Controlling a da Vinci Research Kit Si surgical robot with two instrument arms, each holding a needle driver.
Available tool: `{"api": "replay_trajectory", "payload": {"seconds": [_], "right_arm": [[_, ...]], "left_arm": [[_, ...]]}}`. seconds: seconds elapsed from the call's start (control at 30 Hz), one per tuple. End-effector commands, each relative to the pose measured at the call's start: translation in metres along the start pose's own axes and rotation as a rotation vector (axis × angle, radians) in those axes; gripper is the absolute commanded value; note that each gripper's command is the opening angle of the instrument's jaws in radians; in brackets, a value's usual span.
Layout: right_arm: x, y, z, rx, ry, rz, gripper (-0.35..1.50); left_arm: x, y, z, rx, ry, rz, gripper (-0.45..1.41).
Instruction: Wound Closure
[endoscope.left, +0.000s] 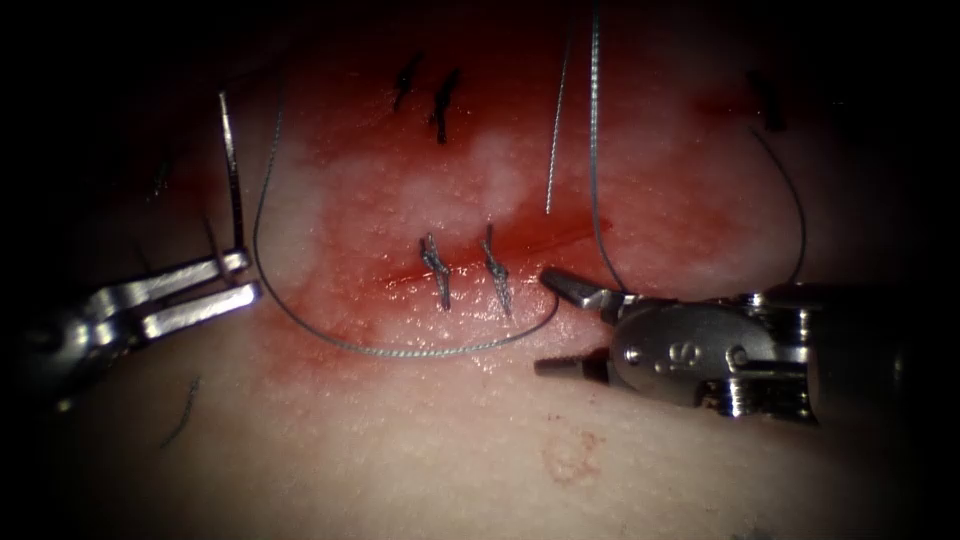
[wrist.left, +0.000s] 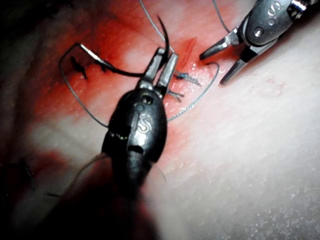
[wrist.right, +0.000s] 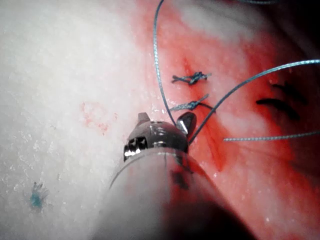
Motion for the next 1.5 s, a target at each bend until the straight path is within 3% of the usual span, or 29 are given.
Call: {"api": "replay_trajectory", "payload": {"seconds": [0.03,0.17,0.33,0.47,0.6,0.77,0.8,0.83,0.87,0.9,1.0,1.17,1.33,1.5], "right_arm": [[0.0004,-0.0007,0.0005,-0.005,-0.01,-0.014,-0.35],[0.0013,-0.0009,-0.0011,0.002,-0.015,-0.021,-0.35],[0.004,-0.0039,-0.0052,0.074,-0.005,-0.027,-0.35],[0.0072,-0.007,-0.0089,0.146,0.014,-0.026,-0.35],[0.0121,-0.0101,-0.0137,0.237,0.068,-0.026,-0.35],[0.0156,-0.0119,-0.0168,0.27,0.108,-0.013,-0.35],[0.0158,-0.0115,-0.0169,0.267,0.111,-0.007,-0.06],[0.0157,-0.0111,-0.0168,0.265,0.118,0.002,0.44],[0.0151,-0.0098,-0.0164,0.24,0.152,0.033,1.11],[0.0147,-0.0092,-0.0163,0.225,0.171,0.039,1.3],[0.0133,-0.0067,-0.0159,0.161,0.209,0.062,1.48],[0.0098,-0.0023,-0.0152,0.115,0.238,0.057,1.48],[0.0065,-0.0002,-0.0132,0.048,0.202,0.001,1.48],[0.0037,0.0007,-0.0093,-0.001,0.179,-0.08,1.45]], "left_arm": [[-0.0005,0.0,0.0008,-0.001,0.001,0.0,-0.45],[-0.0006,0.0,0.001,-0.002,0.003,-0.001,-0.45],[-0.0009,-0.0004,0.0012,-0.004,0.005,0.0,-0.45],[-0.001,-0.0004,0.0014,-0.001,0.005,-0.005,-0.45],[-0.0011,-0.0001,0.0016,0.005,0.007,-0.003,-0.45],[-0.0012,-0.0001,0.0017,0.002,0.005,-0.002,-0.45],[-0.0012,-0.0001,0.0017,0.002,0.005,-0.002,-0.45],[-0.0012,-0.0001,0.0017,0.002,0.005,-0.002,-0.45],[-0.0012,-0.0001,0.0017,0.002,0.005,-0.002,-0.45],[-0.0012,-0.0001,0.0017,0.002,0.005,-0.002,-0.45],[-0.0012,-0.0002,0.0016,0.001,0.006,-0.002,-0.45],[-0.0016,-0.0007,0.0013,0.001,0.004,-0.001,-0.45],[-0.0018,-0.001,0.0011,0.008,-0.004,-0.001,-0.45],[-0.0021,-0.0006,0.0016,0.013,-0.006,0.004,-0.45]]}}
